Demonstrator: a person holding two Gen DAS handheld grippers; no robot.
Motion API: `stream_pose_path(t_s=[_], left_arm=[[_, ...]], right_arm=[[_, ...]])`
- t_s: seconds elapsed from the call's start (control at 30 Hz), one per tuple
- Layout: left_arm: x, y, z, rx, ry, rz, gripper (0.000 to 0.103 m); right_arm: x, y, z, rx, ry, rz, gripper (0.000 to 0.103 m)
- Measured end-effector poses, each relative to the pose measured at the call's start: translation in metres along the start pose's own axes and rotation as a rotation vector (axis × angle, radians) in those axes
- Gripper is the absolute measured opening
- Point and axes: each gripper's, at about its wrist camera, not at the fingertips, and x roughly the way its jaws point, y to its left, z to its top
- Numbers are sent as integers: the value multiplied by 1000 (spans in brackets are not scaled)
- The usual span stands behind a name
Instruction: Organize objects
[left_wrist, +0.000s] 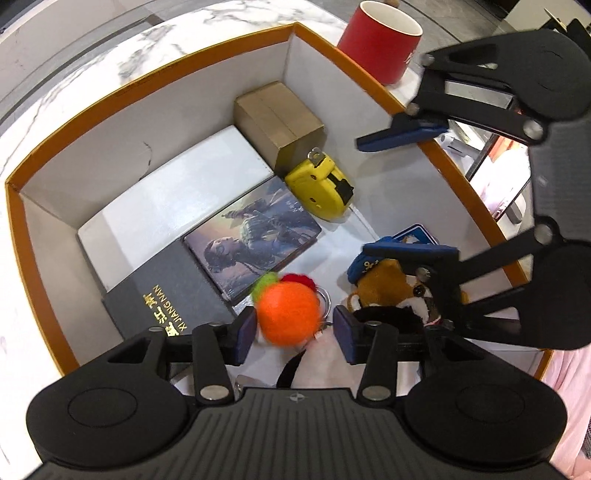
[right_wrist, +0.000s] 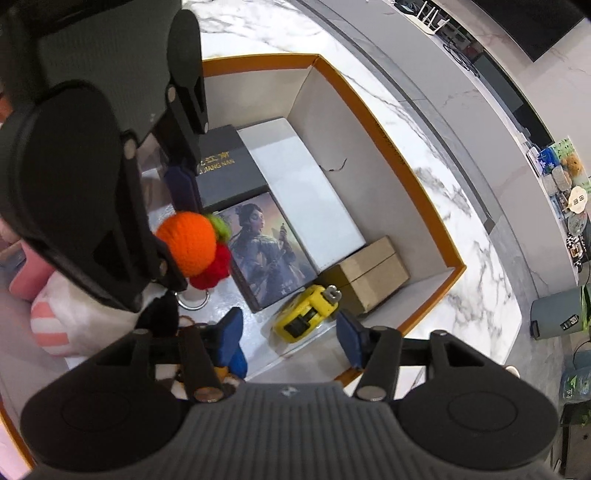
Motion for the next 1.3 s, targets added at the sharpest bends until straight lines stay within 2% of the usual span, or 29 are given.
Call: stream_pose_path(t_s=[0.03,0.13,0.27,0.3,0.5,0.7,0.87,0.93,1.03,1.17,1.3], left_arm=[[-1,1,-1,-4,-3,2,63],[-9,-1,-2,-20,-27,9,65],[-34,-10,-14,-34,-106,24,65],[-44,-12,-17,-27,-131,35,65],[-109,-39,-41,32,-317,124,65],[-160,-66,-80,42,-531,210,80],[-182,-75,-122,-50,-652,280,85],[-188,-79,-140,-92,-722,330,89],[-189,-84,-170,-143,-828,392,92],[-177,-86,-197,-236,-879,439,95],[-160,-81,-211,-342,-895,489,97]], right_arm=[[-2,2,-1,5,4,-8,59],[-13,4,-1,19,-3,-19,59],[-37,7,-1,69,-36,-38,59],[-43,9,-1,184,-14,-84,59],[-92,20,6,201,-47,-126,60],[-155,24,15,391,-126,-145,74],[-180,60,18,481,-164,-251,78],[-186,79,15,519,-217,-283,85],[-189,101,7,643,-317,-310,86],[-187,126,-3,834,-428,-306,90],[-182,150,-3,911,-496,-349,96]])
